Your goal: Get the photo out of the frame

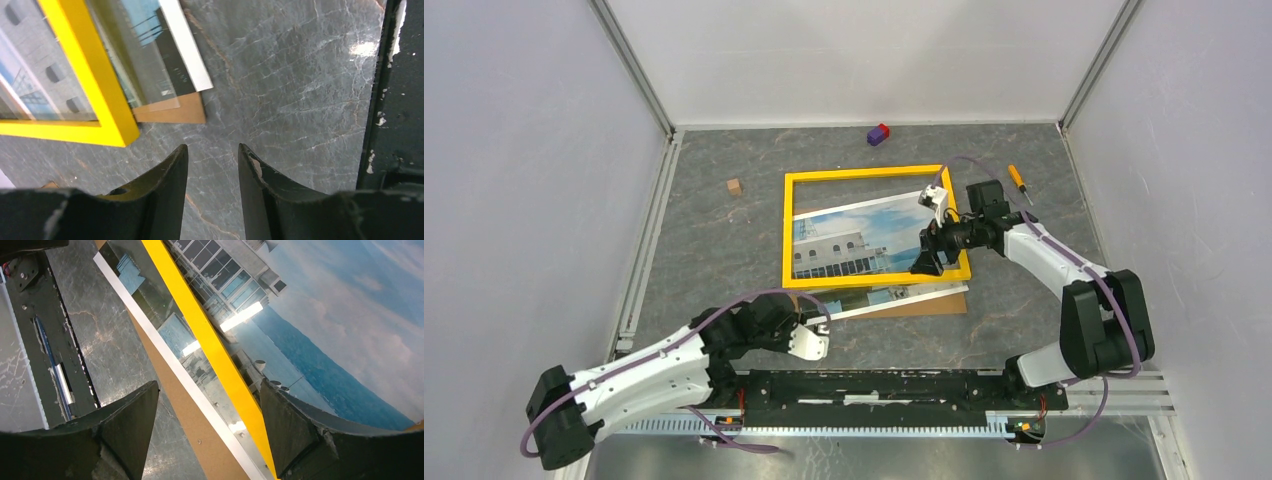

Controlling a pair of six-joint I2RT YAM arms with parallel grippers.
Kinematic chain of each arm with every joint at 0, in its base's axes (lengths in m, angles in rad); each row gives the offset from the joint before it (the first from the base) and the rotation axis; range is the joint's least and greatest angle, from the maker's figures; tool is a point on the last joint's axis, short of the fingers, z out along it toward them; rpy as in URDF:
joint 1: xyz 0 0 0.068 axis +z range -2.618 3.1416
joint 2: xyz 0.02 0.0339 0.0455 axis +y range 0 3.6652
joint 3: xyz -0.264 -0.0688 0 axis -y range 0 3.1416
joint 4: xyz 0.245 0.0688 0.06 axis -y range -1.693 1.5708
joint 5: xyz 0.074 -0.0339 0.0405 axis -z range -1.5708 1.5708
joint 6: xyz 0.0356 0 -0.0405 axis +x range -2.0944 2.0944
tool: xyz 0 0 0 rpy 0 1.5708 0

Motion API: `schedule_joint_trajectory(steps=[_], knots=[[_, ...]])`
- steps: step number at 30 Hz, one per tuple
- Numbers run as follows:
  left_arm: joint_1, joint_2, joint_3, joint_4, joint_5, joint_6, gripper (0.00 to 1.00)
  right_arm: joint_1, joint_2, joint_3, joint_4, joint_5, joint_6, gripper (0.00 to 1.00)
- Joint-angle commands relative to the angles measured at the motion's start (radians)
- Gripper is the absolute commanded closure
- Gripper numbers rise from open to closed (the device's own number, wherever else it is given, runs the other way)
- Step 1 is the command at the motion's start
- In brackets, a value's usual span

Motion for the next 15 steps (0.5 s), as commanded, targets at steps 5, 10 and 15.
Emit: schedule_joint_trajectory(steps=[5, 10, 15], knots=[[-0.071, -0.006, -0.137, 0.269, -0.034, 0.202, 0.53, 0.031, 0.008, 0.053, -0.006, 0.011, -0.046, 0.22], [-0.111, 0.044, -0.176, 0.367, -0.045, 0.216, 0.54, 0.046, 0.033, 0.050, 0.011, 0.025, -0.051, 0.25], [-0.153, 0.152, -0.188, 0.484, -0.072, 0.175, 0.58, 0.064, 0.081, 0.043, 0.054, 0.050, -0.041, 0.28]])
